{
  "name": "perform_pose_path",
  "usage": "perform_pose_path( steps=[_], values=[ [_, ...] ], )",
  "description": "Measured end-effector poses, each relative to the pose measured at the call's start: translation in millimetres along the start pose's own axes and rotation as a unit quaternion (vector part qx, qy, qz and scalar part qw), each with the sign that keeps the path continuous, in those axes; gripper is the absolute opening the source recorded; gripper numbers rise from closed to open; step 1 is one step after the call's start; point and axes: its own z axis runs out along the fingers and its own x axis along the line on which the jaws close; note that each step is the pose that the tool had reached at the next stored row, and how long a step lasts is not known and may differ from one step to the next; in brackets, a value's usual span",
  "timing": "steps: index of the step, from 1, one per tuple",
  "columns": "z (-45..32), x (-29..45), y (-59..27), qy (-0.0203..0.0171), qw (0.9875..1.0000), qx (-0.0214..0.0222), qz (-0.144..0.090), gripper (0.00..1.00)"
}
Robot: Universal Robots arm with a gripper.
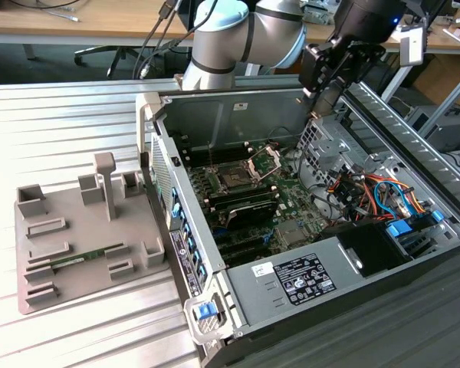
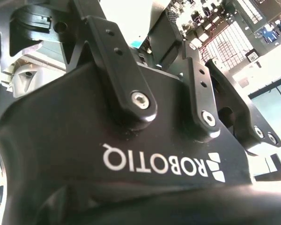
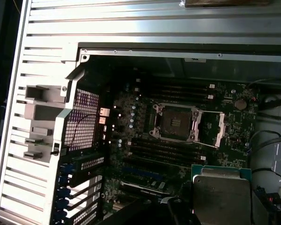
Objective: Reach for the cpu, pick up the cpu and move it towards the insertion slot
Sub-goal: 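Pick up the cpu and move it towards the insertion slot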
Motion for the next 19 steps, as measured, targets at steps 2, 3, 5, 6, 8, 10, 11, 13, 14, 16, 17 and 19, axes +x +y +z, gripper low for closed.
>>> perform_pose_path(
  steps=[2, 3, 5, 6, 8, 10, 11, 13, 14, 16, 17, 19],
  values=[
    [0.0, -1.0, -0.2, 0.0, 1.0, 0.0, 0.0, 0.55],
    [0.0, -1.3, -0.2, 0.0, 1.0, 0.0, 0.0, 0.55],
    [0.0, -2.2, -0.4, 0.0, 1.0, 0.0, 0.0, 0.55],
    [0.0, -2.5, -0.4, 0.0, 1.0, 0.0, 0.0, 0.55],
    [-0.1, -3.4, -0.5, 0.0, 1.0, 0.0, 0.0, 0.55],
    [-0.1, -4.0, -0.6, 0.0, 1.0, 0.0, 0.0, 0.55],
    [-0.1, -4.3, -0.7, 0.0, 1.0, 0.0, 0.0, 0.55],
    [-0.1, -5.2, -0.8, 0.0, 1.0, 0.0, 0.0, 0.55],
    [0.0, -5.5, -0.9, 0.0, 1.0, 0.0, 0.0, 0.55],
    [-0.1, -6.2, -1.0, 0.0, 1.0, 0.0, 0.0, 0.55],
    [-0.1, -6.5, -1.0, 0.0, 1.0, 0.0, 0.0, 0.55],
    [-0.1, -7.2, -1.1, 0.0, 1.0, 0.0, 0.0, 0.55]
  ],
)
